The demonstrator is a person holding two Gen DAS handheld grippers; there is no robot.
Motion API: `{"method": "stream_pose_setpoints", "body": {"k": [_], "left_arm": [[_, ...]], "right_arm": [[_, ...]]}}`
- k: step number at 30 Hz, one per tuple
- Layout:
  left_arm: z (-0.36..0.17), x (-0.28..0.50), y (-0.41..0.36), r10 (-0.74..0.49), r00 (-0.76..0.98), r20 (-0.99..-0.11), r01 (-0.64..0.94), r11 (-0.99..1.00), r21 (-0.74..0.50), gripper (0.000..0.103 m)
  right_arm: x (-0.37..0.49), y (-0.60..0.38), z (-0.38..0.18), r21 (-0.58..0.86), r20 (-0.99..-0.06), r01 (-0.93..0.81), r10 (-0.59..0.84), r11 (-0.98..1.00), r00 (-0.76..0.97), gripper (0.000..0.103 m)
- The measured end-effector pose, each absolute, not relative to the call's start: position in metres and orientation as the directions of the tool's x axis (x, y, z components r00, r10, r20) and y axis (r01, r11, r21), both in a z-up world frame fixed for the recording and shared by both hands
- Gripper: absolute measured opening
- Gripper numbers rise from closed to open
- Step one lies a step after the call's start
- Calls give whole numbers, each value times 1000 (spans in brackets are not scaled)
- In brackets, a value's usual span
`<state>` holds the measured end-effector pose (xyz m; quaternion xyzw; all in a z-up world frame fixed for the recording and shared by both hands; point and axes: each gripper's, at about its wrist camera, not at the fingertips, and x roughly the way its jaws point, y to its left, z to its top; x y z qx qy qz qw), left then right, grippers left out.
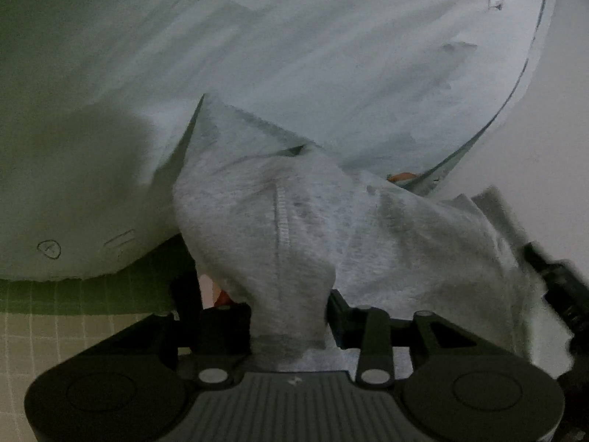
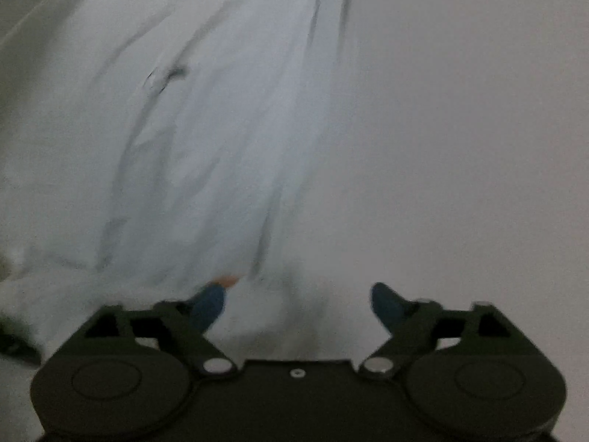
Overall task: Fold clothes
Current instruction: 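Carry the sweatshirt with both grippers and lay it on the clothes stack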
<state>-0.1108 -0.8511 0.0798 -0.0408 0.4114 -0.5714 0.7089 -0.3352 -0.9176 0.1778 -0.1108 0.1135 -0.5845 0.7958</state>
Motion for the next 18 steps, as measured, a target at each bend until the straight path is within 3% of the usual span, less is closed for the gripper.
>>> {"method": "stream_pose_setpoints", "body": {"k": [3,5,9,11,18], "left_arm": [[80,-113,-857,-842,13,-540,791,340,-510,44],[81,-114,-860,-837,26,-546,805,341,-486,51],[78,-99,-849,-836,18,-548,803,339,-491,65],[78,-89,-837,-833,35,-551,803,352,-481,75],[86,-84,-790,-828,122,-547,831,387,-401,81]], "right_arm": [[-331,-912,178,-207,-67,881,-904,426,422,95],[-311,-926,160,-166,-146,853,-867,495,476,96],[-292,-975,99,-102,-278,887,-869,450,409,102],[-296,-987,88,-57,-278,891,-865,450,418,102],[-298,-1006,83,-52,-304,893,-859,446,412,103]]}}
